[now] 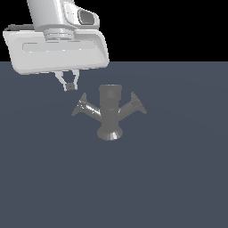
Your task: Turn on the faucet by rotating a designated handle.
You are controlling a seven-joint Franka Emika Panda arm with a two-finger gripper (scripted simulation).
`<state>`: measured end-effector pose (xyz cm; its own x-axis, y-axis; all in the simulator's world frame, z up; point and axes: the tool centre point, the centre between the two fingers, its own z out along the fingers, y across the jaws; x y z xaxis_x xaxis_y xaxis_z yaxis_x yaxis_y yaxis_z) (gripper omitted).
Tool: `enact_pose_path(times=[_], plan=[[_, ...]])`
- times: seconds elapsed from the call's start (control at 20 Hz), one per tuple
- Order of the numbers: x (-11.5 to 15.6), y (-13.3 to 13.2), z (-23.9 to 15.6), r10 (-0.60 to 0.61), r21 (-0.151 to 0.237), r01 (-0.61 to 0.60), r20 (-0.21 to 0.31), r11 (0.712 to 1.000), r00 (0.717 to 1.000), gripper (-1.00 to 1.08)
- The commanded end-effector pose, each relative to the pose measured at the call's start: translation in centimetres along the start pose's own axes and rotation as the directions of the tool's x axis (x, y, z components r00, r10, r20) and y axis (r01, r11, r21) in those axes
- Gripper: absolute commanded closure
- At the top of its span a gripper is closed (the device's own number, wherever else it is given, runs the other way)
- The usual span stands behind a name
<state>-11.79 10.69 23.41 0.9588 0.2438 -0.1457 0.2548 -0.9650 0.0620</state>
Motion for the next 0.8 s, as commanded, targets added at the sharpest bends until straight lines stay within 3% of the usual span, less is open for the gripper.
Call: enact_pose_path(times=[0.0,0.05,0.1,0.15,0.2,0.25,0.3,0.35,0.4,0.45,0.5,0.55,0.6,0.65,0.7,0.75], plan=[[4.4,2.2,1.0,0.072,-0.019,-0.073,-0.062,0.997,0.995,0.84],[4.0,3.0,0.6,0.092,-0.020,-0.094,-0.072,0.995,0.993,0.84],[6.2,1.6,0.8,-0.005,-0.038,0.002,-0.090,0.999,0.996,0.73],[5.9,-0.7,0.4,-0.052,-0.048,0.047,-0.098,0.998,0.994,0.73],[4.0,3.5,4.5,0.032,-0.042,-0.033,-0.043,0.999,0.999,0.61],[4.1,4.0,4.9,0.042,-0.041,-0.044,-0.036,0.998,0.998,0.61],[5.4,2.6,5.0,-0.040,-0.078,0.036,-0.051,0.996,0.998,0.44],[6.5,-3.9,4.7,-0.091,-0.079,0.084,-0.091,0.993,0.992,0.76],[4.5,1.2,8.9,-0.077,-0.068,0.077,0.007,0.995,0.997,0.58],[4.5,1.2,9.0,-0.076,-0.068,0.077,0.009,0.995,0.997,0.58],[12.1,0.7,9.5,0.015,-0.054,-0.016,-0.030,0.998,0.999,0.88],[10.0,4.3,8.3,0.106,-0.037,-0.109,-0.068,0.993,0.992,0.88],[15.7,3.3,3.7,0.174,-0.016,-0.178,-0.138,0.984,0.975,-0.43],[12.9,6.4,0.9,0.241,0.010,-0.244,-0.206,0.970,0.948,-0.43],[5.7,3.4,4.2,0.284,0.023,-0.283,-0.116,0.959,0.952,0.44],[3.5,5.6,10.2,0.323,0.033,-0.322,-0.024,0.946,0.946,0.44]])
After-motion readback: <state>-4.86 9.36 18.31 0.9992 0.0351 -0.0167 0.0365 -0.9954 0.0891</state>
